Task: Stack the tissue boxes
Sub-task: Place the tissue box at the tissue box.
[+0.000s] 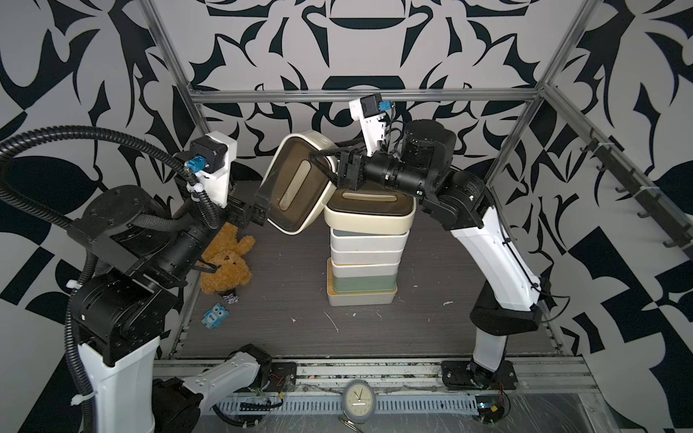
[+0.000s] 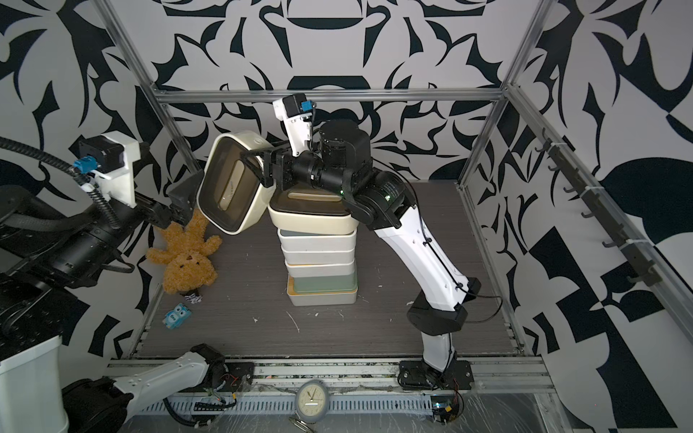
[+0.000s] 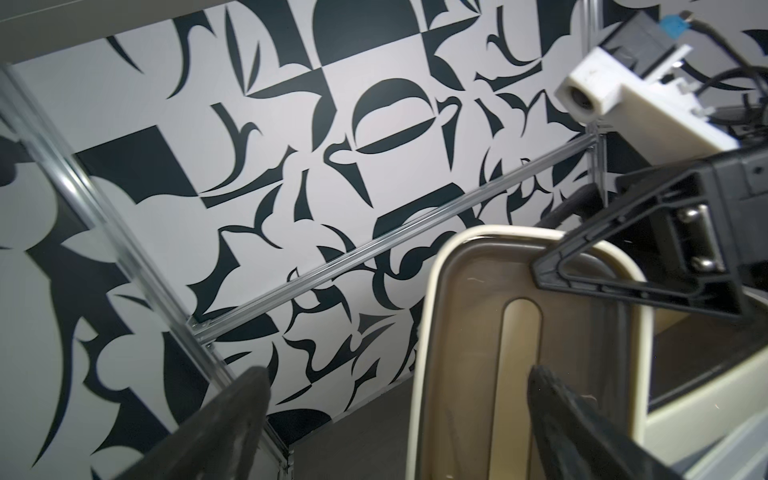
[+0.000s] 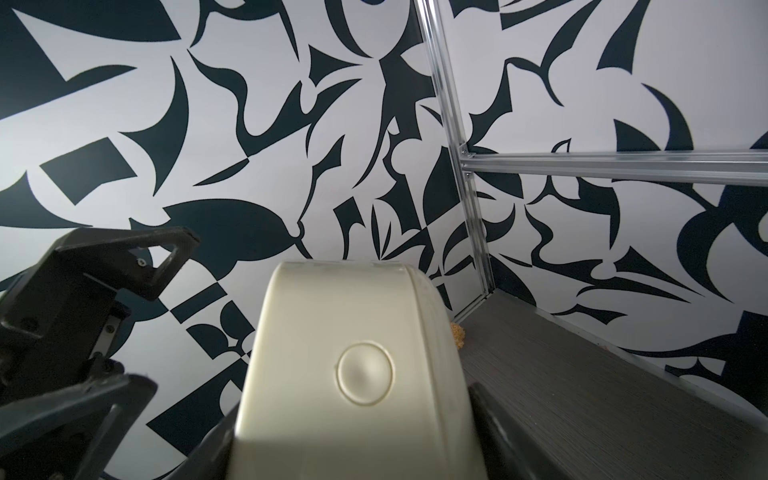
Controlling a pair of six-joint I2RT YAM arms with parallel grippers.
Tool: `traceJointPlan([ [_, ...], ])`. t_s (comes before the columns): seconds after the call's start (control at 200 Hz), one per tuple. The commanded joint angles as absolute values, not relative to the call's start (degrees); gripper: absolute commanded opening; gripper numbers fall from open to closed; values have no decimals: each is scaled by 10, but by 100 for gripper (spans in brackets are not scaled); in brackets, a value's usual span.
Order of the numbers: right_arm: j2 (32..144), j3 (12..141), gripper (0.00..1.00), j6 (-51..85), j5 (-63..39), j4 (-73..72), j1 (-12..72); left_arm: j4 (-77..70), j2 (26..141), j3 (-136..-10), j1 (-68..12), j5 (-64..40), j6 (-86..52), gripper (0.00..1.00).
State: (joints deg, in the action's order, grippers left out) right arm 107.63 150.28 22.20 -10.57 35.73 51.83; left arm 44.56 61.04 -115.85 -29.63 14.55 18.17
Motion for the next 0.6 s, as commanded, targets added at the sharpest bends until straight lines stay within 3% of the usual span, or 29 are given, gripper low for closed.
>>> traceJointPlan([
  [0.0, 1056, 1524, 4, 250, -71, 257, 516, 425, 617, -1144, -295, 235, 126, 99],
  [0.265, 1056, 1529, 4, 307, -59, 210, 516, 413, 608, -1122, -295, 281, 73, 99],
  [0.595, 982, 1457, 4, 330, 47, 216, 515, 400, 570, -1077, -295, 258, -1, 99],
])
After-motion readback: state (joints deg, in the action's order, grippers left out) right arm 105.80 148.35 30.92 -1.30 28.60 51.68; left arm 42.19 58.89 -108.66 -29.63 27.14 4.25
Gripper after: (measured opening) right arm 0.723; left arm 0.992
